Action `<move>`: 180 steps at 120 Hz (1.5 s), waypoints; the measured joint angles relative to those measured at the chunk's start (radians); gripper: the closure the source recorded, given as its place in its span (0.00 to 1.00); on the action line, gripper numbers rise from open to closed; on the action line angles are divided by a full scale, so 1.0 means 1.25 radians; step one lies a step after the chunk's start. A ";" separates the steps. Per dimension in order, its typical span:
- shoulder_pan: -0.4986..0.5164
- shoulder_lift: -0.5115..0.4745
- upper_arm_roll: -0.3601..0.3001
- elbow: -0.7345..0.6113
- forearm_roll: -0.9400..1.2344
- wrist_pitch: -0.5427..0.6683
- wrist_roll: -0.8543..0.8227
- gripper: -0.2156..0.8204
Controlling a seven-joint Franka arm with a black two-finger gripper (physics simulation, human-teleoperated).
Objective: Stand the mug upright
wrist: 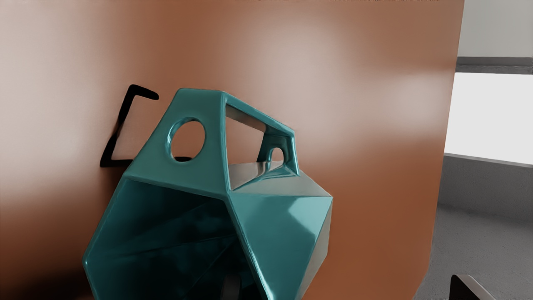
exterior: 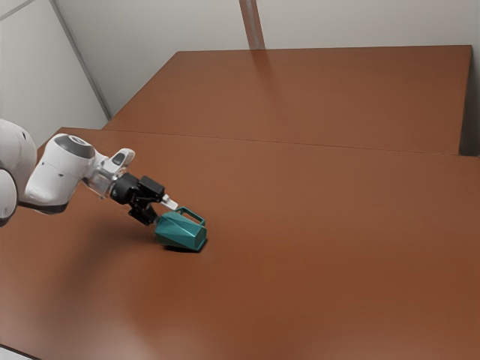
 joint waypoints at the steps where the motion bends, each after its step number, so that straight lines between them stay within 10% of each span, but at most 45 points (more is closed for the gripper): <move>1: 0.000 0.000 0.000 0.000 -0.001 0.000 0.002 0.39; 19: 0.000 0.000 -0.001 -0.004 -0.007 0.007 0.030 0.72; 44: -0.001 -0.008 -0.008 -0.005 -0.008 0.011 0.058 0.89; 77: -0.016 -0.083 -0.036 -0.003 0.031 0.028 0.065 0.95; 113: -0.064 -0.196 -0.157 0.019 0.501 0.173 -0.101 0.97; 180: -0.072 -0.111 -0.207 -0.001 0.820 0.341 -0.403 0.97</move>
